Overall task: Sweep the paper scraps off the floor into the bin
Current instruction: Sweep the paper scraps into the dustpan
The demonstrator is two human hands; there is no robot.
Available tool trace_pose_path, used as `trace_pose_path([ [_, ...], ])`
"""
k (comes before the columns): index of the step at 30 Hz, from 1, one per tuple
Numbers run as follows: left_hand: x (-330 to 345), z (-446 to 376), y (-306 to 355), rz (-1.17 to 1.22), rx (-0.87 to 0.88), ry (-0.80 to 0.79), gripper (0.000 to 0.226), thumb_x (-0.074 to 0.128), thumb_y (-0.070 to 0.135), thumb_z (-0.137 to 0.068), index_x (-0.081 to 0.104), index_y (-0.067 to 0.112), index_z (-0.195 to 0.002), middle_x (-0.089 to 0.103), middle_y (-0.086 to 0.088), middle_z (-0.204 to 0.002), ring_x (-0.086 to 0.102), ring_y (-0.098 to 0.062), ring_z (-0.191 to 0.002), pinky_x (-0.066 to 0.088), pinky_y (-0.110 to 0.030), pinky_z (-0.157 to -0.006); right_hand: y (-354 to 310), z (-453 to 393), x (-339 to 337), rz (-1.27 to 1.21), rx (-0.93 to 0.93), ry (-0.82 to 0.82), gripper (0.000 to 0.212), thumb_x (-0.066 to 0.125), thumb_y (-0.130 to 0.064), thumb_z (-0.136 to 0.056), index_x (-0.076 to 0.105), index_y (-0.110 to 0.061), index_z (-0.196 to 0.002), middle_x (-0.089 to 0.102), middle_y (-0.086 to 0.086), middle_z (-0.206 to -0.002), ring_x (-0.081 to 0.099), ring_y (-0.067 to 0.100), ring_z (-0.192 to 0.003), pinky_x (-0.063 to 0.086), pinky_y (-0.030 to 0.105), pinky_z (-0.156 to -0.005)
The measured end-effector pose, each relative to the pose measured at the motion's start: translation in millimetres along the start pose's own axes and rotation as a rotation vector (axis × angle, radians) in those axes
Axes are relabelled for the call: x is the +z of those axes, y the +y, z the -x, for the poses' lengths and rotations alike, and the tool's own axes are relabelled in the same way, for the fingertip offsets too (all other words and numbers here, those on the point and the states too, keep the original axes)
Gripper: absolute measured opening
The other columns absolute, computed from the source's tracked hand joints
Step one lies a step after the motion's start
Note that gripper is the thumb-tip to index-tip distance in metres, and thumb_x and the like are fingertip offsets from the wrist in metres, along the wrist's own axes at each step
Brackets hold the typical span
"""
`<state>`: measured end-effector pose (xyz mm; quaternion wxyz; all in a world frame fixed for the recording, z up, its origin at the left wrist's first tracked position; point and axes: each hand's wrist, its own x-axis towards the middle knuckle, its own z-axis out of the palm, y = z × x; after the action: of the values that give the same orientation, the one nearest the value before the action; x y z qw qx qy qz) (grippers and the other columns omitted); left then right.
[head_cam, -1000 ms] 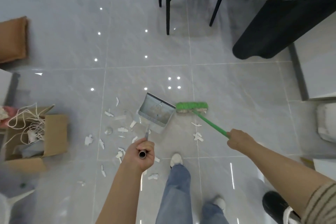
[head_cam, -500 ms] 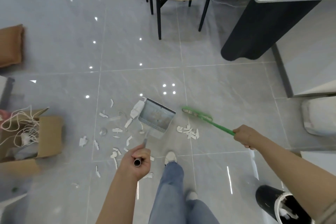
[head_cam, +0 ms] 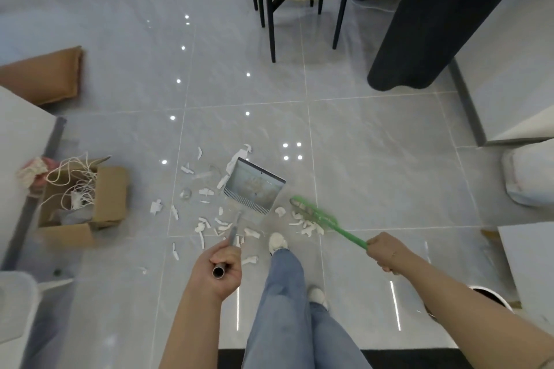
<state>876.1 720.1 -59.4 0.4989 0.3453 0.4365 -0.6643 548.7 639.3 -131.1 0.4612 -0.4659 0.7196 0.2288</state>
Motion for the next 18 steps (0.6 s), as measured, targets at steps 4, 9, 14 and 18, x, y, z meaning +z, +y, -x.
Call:
trace_pose_path([
  [4, -39.8, 32.8, -3.8, 0.002, 0.026, -0.026, 0.008, 0.056, -0.015, -0.060, 0.055, -0.008, -0.058, 0.034, -0.001, -0.037, 0.034, -0.009, -0.020, 0.032, -0.011, -0.025, 10.7, 36.4, 24.8, -0.074, -0.045, -0.036, 0.041, 0.037, -0.001, -0.089, 0.058, -0.003, -0.124, 0.046, 0.009, -0.059, 0.041, 0.017, -0.043, 0.028, 0.016, -0.042],
  [9, -75.1, 59.0, 7.3, 0.086, 0.057, -0.015, 0.016, 0.049, -0.009, -0.074, 0.049, 0.003, -0.063, 0.034, -0.002, -0.035, 0.034, -0.010, -0.019, 0.031, -0.012, -0.025, -1.8, 72.4, 70.3, -0.185, -0.080, -0.114, 0.041, 0.038, 0.000, -0.088, 0.058, 0.002, -0.124, 0.042, 0.008, -0.059, 0.037, 0.016, -0.044, 0.024, 0.018, -0.045],
  [14, -111.4, 81.5, 41.5, 0.205, 0.041, -0.054, 0.023, 0.036, 0.015, -0.098, 0.044, 0.013, -0.078, 0.034, -0.003, -0.033, 0.035, -0.011, -0.019, 0.031, -0.015, -0.024, -33.9, 103.7, 126.2, -0.276, -0.016, -0.232, 0.036, 0.041, -0.003, -0.091, 0.057, 0.003, -0.122, 0.043, 0.008, -0.059, 0.036, 0.013, -0.044, 0.027, 0.020, -0.043],
  [18, -148.0, 108.6, 66.1, 0.203, 0.054, -0.079, 0.011, 0.045, 0.003, -0.087, 0.055, 0.006, -0.088, 0.034, -0.001, -0.034, 0.034, -0.010, -0.020, 0.031, -0.014, -0.024, -66.9, 119.3, 182.5, -0.329, 0.028, -0.303, 0.016, 0.043, -0.003, -0.088, 0.057, -0.001, -0.096, 0.043, 0.007, -0.058, 0.037, 0.012, -0.041, 0.030, 0.017, -0.040],
])
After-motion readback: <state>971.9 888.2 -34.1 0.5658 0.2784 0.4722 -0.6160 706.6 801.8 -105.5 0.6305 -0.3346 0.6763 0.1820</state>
